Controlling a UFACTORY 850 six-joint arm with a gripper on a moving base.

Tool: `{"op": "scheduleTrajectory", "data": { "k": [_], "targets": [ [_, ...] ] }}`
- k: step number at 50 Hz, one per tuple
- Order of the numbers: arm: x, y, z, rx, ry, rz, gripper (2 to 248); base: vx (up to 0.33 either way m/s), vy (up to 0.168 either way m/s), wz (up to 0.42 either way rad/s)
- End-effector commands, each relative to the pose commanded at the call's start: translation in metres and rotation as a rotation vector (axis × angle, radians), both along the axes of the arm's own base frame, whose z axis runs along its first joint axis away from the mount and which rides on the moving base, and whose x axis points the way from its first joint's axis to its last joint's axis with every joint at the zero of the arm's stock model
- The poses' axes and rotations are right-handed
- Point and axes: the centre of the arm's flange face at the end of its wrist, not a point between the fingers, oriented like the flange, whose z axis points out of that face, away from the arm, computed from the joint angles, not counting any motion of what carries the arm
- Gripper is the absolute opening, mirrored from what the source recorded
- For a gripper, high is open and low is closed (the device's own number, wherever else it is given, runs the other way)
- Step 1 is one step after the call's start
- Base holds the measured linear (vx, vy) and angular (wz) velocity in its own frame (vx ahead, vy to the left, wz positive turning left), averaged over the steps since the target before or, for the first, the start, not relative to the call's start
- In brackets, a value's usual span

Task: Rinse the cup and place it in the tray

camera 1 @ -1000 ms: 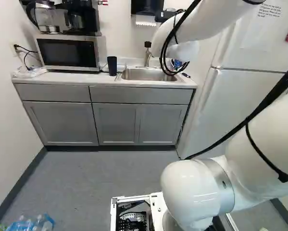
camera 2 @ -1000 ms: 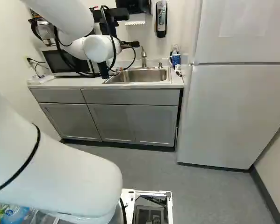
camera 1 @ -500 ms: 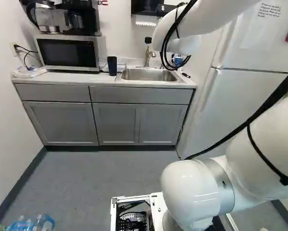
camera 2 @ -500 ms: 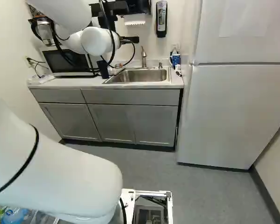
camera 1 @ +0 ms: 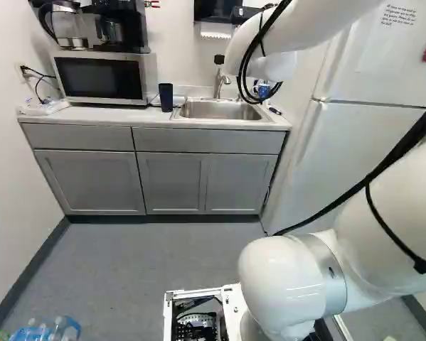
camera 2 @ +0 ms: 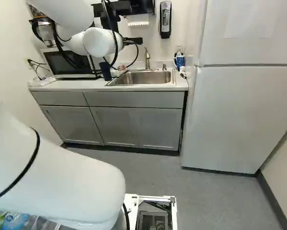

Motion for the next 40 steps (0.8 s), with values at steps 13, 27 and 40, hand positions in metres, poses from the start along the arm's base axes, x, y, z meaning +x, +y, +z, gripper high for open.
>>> {"op": "scheduleTrajectory", "data": {
  "k": [13, 27, 40],
  "targets": [
    [0.0000, 0.0000, 0.0000, 0.000, 0.000, 0.000, 247, 0.000, 0.000, 0.000],
    [0.0000, 0.0000, 0.0000, 0.000, 0.000, 0.000, 247, 0.000, 0.000, 0.000],
    [0.0000, 0.0000, 0.0000, 0.000, 0.000, 0.000, 247, 0.033, 0.001, 0.004]
  ]
}}
